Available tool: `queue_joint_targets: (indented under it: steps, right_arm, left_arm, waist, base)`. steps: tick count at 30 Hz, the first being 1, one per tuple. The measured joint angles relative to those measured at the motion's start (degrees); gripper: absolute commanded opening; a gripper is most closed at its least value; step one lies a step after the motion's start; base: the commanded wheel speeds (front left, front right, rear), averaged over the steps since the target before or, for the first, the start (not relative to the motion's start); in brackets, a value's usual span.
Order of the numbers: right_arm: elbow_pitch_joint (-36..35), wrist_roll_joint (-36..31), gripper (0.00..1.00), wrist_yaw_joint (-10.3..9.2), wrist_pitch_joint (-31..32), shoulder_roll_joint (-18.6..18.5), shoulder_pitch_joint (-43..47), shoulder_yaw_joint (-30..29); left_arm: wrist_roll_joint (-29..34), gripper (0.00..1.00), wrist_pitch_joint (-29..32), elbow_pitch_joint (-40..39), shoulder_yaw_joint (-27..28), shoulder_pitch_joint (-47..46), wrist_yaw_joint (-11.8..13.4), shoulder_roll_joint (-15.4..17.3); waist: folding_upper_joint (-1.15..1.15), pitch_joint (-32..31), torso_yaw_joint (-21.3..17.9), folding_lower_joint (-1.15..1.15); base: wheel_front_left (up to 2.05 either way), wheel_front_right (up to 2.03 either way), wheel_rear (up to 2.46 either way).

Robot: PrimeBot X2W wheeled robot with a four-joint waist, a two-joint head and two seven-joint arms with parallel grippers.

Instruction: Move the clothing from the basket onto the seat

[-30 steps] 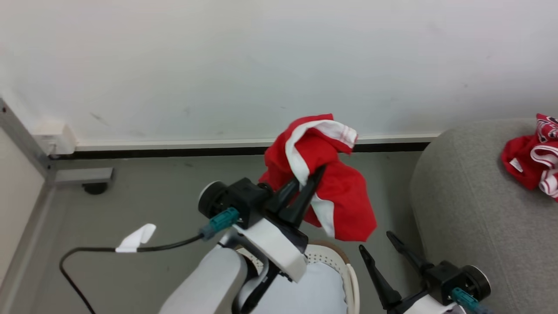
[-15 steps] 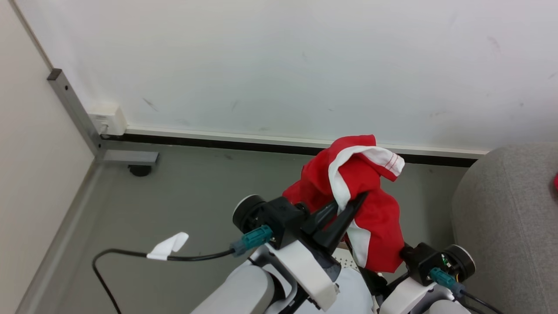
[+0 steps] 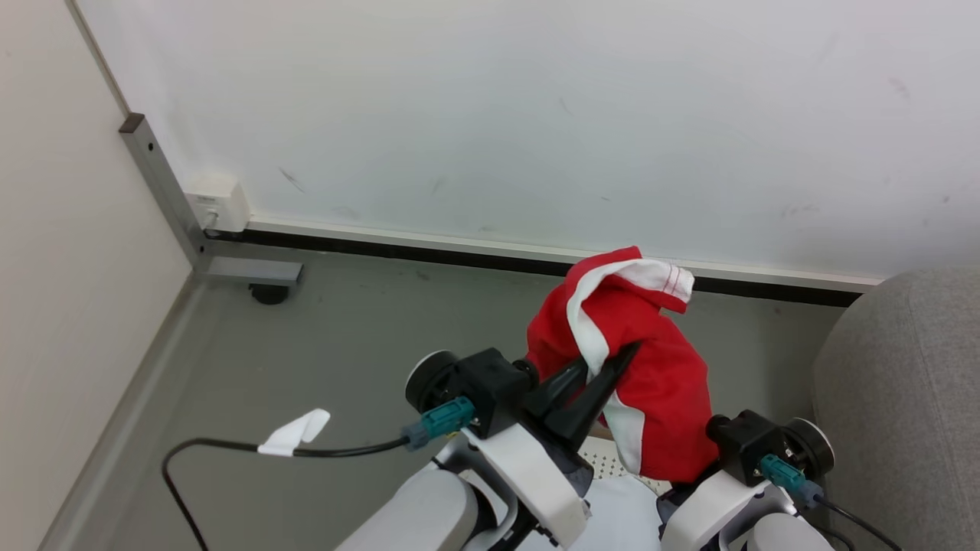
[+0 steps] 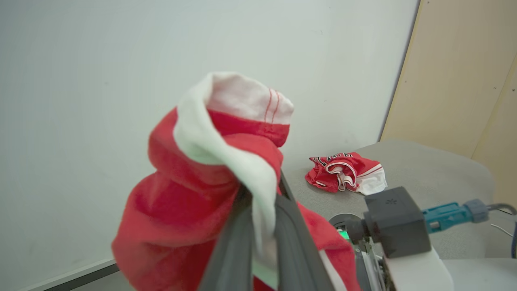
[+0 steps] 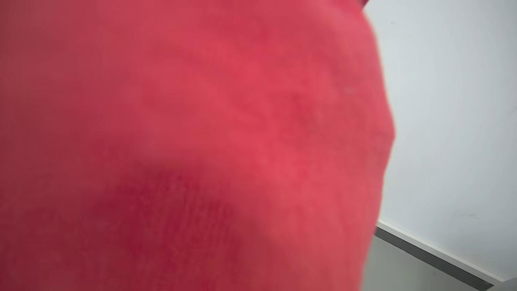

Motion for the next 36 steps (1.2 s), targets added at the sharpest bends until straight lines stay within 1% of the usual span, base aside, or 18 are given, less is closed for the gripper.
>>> queue_joint_targets:
  steps: [12, 16, 17, 18, 19, 26, 36]
  right_arm:
    - [-0.99, 1.38, 0.00, 0.00, 0.00, -0.05, 0.02, -0.40]
    - [-1.93, 2.38, 0.00, 0.00, 0.00, 0.01, 0.26, -1.74]
    - [-2.32, 2.78, 0.00, 0.00, 0.00, 0.07, 0.40, -2.26]
    - [-2.69, 3.36, 0.00, 0.00, 0.00, 0.11, 0.53, -2.66]
    - [-3.15, 3.58, 0.00, 0.00, 0.00, 0.10, 0.66, -2.88]
    - [-6.97, 5.13, 0.00, 0.00, 0.01, 0.01, 1.06, -5.30]
    - [-12.49, 3.98, 0.00, 0.00, 0.01, -2.00, 1.64, -10.48]
  left_arm:
    - [-0.52, 0.00, -0.23, 0.64, 0.26, 0.00, 0.96, 0.66]
    - [-0.56, 0.00, -0.29, 0.77, 0.25, 0.04, 1.21, 0.92]
    - [-0.76, 0.22, -0.33, 0.78, 0.32, 0.14, 1.30, 0.93]
    - [-1.16, 0.90, -0.76, 0.77, 0.64, 0.36, 1.51, 0.91]
    - [-1.16, 1.00, -0.80, 0.79, 0.78, 0.53, 1.79, 0.97]
    - [-1.29, 1.00, -0.80, 1.20, 0.44, 1.49, 1.96, 1.93]
    - [-1.11, 1.00, -1.88, 1.04, -0.33, 2.02, 2.01, 2.90]
  waist:
    - [0.00, 0.05, -1.86, 0.00]
    - [0.00, 0.02, -2.50, 0.00]
    - [0.00, 0.01, -2.71, 0.00]
    - [0.00, 0.01, -2.94, 0.00]
    - [0.00, 0.03, -3.22, 0.00]
    - [0.00, 0.40, -6.45, 0.00]
    - [0.00, 1.36, -13.27, 0.00]
  base:
    - [0.00, 0.00, 0.00]
    - [0.00, 0.00, 0.00]
    - [0.00, 0.00, 0.00]
    - [0.00, 0.00, 0.00]
    - [0.00, 0.00, 0.00]
    - [0.00, 0.00, 0.00]
    - [0.00, 0.00, 0.00]
